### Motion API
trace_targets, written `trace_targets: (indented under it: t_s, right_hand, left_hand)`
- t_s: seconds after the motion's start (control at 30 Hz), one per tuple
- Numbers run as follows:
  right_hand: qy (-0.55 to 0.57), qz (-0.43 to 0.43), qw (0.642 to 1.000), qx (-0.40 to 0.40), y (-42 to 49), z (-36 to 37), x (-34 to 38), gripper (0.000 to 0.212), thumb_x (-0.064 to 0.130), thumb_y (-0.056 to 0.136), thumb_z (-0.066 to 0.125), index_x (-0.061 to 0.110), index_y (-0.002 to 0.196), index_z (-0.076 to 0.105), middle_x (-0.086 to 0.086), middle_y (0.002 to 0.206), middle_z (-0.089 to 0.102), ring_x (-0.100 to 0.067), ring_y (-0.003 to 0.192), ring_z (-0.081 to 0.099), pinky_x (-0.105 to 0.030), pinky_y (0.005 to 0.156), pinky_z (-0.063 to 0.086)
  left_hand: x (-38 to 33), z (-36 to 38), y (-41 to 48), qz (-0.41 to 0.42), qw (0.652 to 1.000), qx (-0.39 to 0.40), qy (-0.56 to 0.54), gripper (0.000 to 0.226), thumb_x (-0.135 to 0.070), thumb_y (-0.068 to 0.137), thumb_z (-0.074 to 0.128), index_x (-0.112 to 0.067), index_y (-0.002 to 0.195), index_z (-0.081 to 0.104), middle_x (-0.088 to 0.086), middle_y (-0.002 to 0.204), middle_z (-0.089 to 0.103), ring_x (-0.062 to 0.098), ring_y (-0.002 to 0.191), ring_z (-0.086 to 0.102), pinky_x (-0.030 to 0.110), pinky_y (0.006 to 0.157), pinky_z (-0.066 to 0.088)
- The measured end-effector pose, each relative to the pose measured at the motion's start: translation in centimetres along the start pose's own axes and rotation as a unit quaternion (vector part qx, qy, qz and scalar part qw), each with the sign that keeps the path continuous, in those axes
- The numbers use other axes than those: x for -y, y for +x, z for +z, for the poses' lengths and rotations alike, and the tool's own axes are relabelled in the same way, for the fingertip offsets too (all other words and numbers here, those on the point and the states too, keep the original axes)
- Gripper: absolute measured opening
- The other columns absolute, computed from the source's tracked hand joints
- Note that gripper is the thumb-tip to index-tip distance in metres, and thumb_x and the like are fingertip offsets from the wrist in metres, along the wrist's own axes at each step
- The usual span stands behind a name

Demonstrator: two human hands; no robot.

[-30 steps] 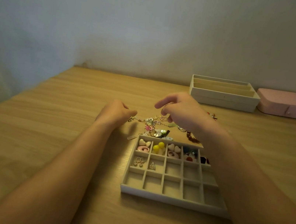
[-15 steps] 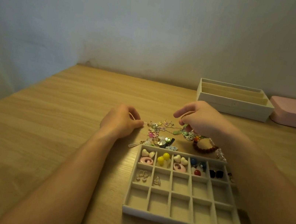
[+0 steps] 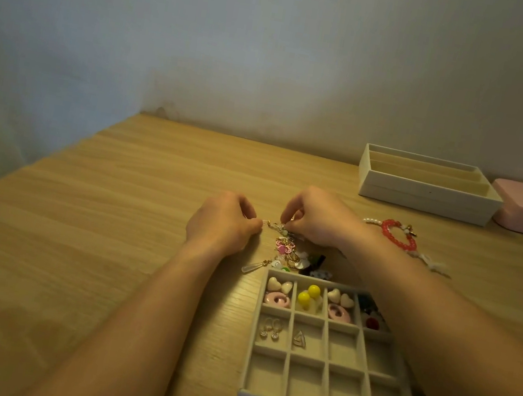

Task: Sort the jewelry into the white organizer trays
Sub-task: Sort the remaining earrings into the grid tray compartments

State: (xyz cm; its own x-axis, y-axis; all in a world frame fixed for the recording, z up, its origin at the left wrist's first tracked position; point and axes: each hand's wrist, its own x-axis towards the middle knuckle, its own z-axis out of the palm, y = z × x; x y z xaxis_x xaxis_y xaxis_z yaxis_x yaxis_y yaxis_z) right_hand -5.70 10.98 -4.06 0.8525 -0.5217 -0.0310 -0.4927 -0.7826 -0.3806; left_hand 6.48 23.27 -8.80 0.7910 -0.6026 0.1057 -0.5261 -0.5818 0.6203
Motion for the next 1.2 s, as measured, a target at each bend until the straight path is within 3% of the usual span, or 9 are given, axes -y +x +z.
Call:
trace_targets:
  t_s: [0.27, 0.33, 0.47, 0.63, 0.8, 1.0, 1.1, 1.2]
  right_hand:
    - [-0.025, 0.014, 0.999, 0.027, 0.1, -0.2, 0.1, 0.012, 0.017, 0.095, 0.069, 0.026, 0.088, 0.069, 0.009, 0.087, 0.064, -0.009, 0.083, 0.060, -0.024, 0.066, 0.044]
    - [-0.029, 0.019, 0.998, 0.048, 0.0, -0.3, 0.0, 0.010, 0.018, 0.097, 0.066, 0.024, 0.089, 0.068, 0.005, 0.089, 0.066, -0.010, 0.083, 0.060, -0.026, 0.066, 0.045]
    - [-0.059, 0.029, 0.993, 0.098, 0.0, -0.4, -0.1, 0.014, 0.022, 0.100, 0.061, 0.012, 0.098, 0.071, -0.005, 0.093, 0.067, -0.020, 0.087, 0.059, -0.038, 0.081, 0.052]
    - [-0.052, 0.025, 0.991, 0.118, -0.2, -0.9, -0.5, 0.022, 0.023, 0.102, 0.058, 0.006, 0.106, 0.071, -0.011, 0.096, 0.069, -0.019, 0.083, 0.056, -0.037, 0.080, 0.051]
    - [0.019, 0.013, 0.997, 0.073, -1.1, -1.3, -1.6, 0.008, 0.022, 0.104, 0.054, 0.018, 0.102, 0.060, 0.002, 0.094, 0.063, -0.011, 0.082, 0.055, -0.025, 0.067, 0.042]
    - [0.067, 0.015, 0.997, 0.041, -1.4, -1.7, -2.4, 0.006, 0.026, 0.104, 0.054, 0.021, 0.104, 0.058, 0.000, 0.098, 0.063, -0.012, 0.088, 0.058, -0.026, 0.073, 0.046]
    - [0.120, 0.020, 0.992, 0.014, -1.3, -1.8, -2.6, 0.006, 0.027, 0.103, 0.056, 0.023, 0.101, 0.060, 0.001, 0.098, 0.066, -0.015, 0.089, 0.062, -0.026, 0.074, 0.049]
    - [0.186, 0.024, 0.982, -0.029, -1.3, -1.9, -2.6, 0.011, 0.025, 0.103, 0.055, 0.018, 0.105, 0.064, 0.001, 0.095, 0.067, -0.013, 0.082, 0.063, -0.023, 0.066, 0.048]
  left_hand:
    - [-0.3, 0.0, -0.2, -0.027, 1.000, -0.012, 0.008, 0.017, -0.045, 0.079, 0.073, -0.030, 0.080, 0.066, -0.006, 0.092, 0.069, 0.019, 0.093, 0.065, 0.037, 0.084, 0.056]
    - [-0.3, 0.0, -0.4, -0.028, 1.000, -0.006, 0.008, 0.017, -0.045, 0.079, 0.073, -0.030, 0.080, 0.066, -0.006, 0.093, 0.069, 0.020, 0.094, 0.065, 0.038, 0.084, 0.055]
    - [-0.3, -0.1, -0.6, -0.023, 1.000, 0.001, 0.006, 0.018, -0.045, 0.079, 0.075, -0.029, 0.081, 0.068, -0.007, 0.094, 0.070, 0.019, 0.095, 0.065, 0.037, 0.085, 0.055]
    - [-0.2, -0.2, -0.7, -0.005, 1.000, 0.018, -0.001, 0.019, -0.046, 0.079, 0.077, -0.029, 0.079, 0.068, -0.008, 0.091, 0.069, 0.018, 0.092, 0.065, 0.040, 0.085, 0.056]
    - [-0.2, -0.4, -0.8, 0.023, 0.999, 0.038, -0.023, 0.015, -0.042, 0.082, 0.077, -0.030, 0.081, 0.069, -0.010, 0.088, 0.067, 0.014, 0.090, 0.064, 0.041, 0.085, 0.055]
    - [-0.5, -0.5, -1.1, 0.047, 0.996, 0.047, -0.057, 0.009, -0.036, 0.087, 0.075, -0.030, 0.085, 0.069, -0.012, 0.087, 0.066, 0.012, 0.087, 0.064, 0.039, 0.085, 0.054]
    - [-0.7, -0.6, -1.2, 0.057, 0.994, 0.022, -0.092, 0.008, -0.034, 0.089, 0.073, -0.029, 0.087, 0.068, -0.010, 0.088, 0.066, 0.009, 0.083, 0.063, 0.033, 0.079, 0.052]
    - [-1.0, -0.8, -1.3, 0.076, 0.990, -0.016, -0.116, 0.007, -0.032, 0.090, 0.072, -0.030, 0.086, 0.067, -0.014, 0.085, 0.061, 0.004, 0.077, 0.058, 0.028, 0.071, 0.043]
